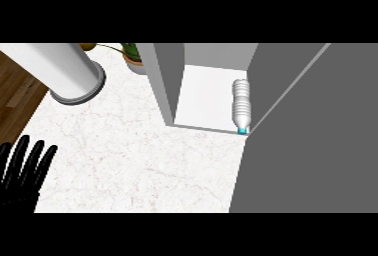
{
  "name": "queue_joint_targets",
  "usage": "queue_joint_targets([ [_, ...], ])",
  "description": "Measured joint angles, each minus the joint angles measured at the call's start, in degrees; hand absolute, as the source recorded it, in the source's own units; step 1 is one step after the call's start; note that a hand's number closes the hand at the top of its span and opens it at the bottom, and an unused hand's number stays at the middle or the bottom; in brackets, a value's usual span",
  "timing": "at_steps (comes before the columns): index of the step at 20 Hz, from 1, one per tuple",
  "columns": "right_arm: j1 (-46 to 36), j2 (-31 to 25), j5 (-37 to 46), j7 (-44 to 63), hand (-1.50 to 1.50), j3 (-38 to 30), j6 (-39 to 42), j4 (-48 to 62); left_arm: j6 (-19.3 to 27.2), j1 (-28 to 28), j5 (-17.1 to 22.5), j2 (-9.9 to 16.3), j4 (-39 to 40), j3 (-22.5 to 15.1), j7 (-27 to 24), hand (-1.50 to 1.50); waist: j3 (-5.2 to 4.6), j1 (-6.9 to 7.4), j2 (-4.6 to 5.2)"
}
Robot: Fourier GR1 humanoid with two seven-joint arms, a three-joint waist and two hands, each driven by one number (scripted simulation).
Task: Pick up the bottled water, place it into the cabinet and close the cabinet
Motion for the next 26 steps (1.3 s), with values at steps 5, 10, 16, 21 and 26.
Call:
queue_joint_targets([
  [5, -3.3, -0.3, -0.6, 1.9, 1.5, -0.4, 1.0, 0.0, -2.6, 0.5, 0.9, 1.9, -0.6, 1.7, 0.1, -1.5, -0.05, 2.01, 0.67],
  [10, -6.9, -0.8, -1.2, 3.6, 1.5, -0.9, 2.4, 0.1, -4.8, 0.7, 1.6, 3.3, -0.4, 2.6, 0.3, -1.5, -0.2, 3.76, 1.17],
  [16, -11.9, -3.1, -1.7, 4.7, 1.5, -2.5, 5.2, 0.0, -6.5, 0.5, 2.3, 4.5, -0.4, 3.3, 0.8, -1.5, -0.49, 6.21, 1.39],
  [21, -16.4, -4.1, -1.9, 6.0, 1.5, -2.6, 7.0, 0.2, -7.7, 0.3, 2.9, 5.6, 0.2, 4.2, 1.3, -1.5, -0.63, 6.99, 1.28],
  [26, -19.1, -5.1, -2.1, 7.0, 1.5, -2.9, 8.6, 0.2, -8.4, 0.2, 3.4, 6.2, 0.6, 4.9, 1.5, -1.5, -0.78, 7.14, 1.34],
])
